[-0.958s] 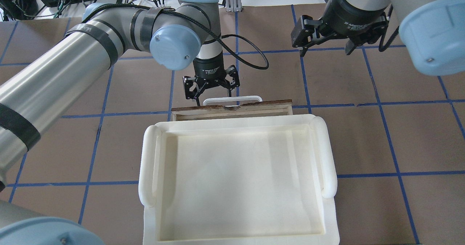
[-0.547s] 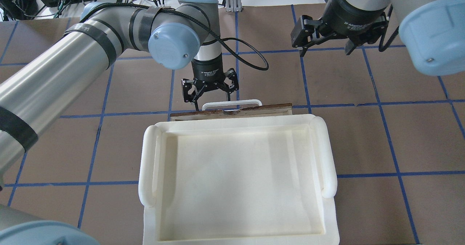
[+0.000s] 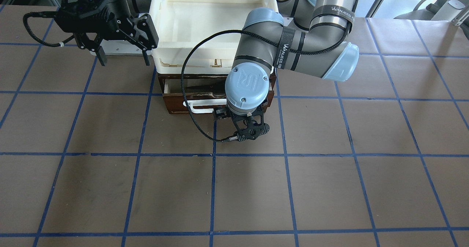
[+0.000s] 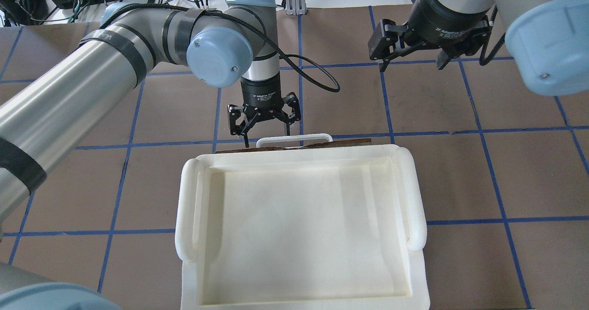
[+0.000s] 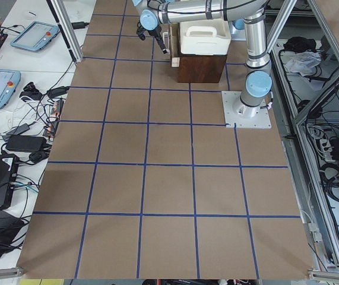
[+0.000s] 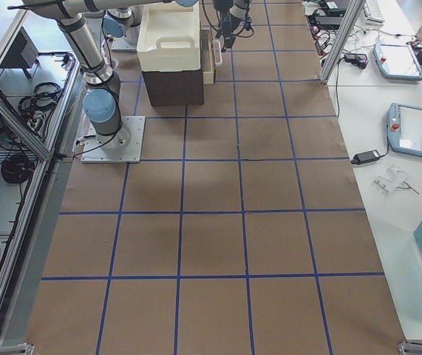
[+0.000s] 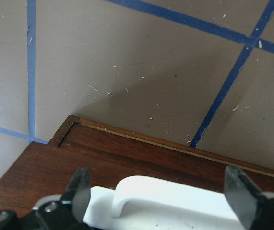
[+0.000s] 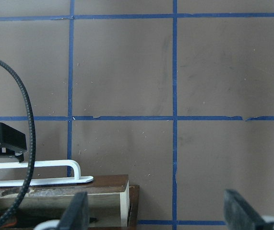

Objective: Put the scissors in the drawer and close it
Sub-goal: 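Push the drawer closed with the left gripper, away from the robot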

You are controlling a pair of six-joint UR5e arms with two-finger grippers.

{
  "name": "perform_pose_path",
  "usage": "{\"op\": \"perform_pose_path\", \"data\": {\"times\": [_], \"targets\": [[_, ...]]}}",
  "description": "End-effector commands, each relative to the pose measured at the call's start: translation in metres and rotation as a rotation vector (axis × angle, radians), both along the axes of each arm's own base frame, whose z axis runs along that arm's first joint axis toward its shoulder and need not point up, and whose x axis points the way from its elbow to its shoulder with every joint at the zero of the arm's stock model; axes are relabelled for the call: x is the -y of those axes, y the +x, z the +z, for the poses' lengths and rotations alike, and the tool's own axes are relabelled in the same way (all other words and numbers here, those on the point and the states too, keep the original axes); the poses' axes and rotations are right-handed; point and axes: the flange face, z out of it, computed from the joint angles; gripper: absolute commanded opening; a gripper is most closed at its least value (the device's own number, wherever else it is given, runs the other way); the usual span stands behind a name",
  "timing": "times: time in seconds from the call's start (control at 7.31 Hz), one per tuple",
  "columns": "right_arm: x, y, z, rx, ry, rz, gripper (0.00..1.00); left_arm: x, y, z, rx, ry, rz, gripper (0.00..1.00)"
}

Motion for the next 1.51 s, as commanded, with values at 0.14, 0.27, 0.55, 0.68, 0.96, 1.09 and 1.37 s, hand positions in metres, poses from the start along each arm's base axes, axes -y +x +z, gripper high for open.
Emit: {"op": "perform_pose_path", "data": {"times": [0.14,0.27,0.55,0.68,0.96,1.09,1.37], "targets": [[0.000,0.001,0.000,0.002,0.000,0.001,1.00,-0.004,0.000,-0.008,0.009,0.037,0.000,1.00],[0.000,0.000,0.000,0.002,0.000,0.000,1.00,-0.004,0.001,-0.016,0.016,0.061,0.001,1.00],[0.000,0.000,0.000,0.002,0.000,0.000,1.00,-0.006,0.004,-0.011,0.020,0.069,0.004,1.00],[0.000,0.001,0.000,0.002,0.000,0.001,1.00,-0.008,0.004,-0.011,0.023,0.078,0.002,1.00],[0.000,0.000,0.000,0.002,0.000,0.000,1.00,-0.011,0.005,-0.010,0.027,0.096,0.003,1.00],[0.000,0.000,0.000,0.002,0.000,0.000,1.00,-0.012,0.003,-0.017,0.036,0.107,0.011,1.00],[-0.001,0.000,0.001,0.002,-0.001,0.000,1.00,-0.016,-0.001,-0.020,0.050,0.120,0.016,1.00]]}}
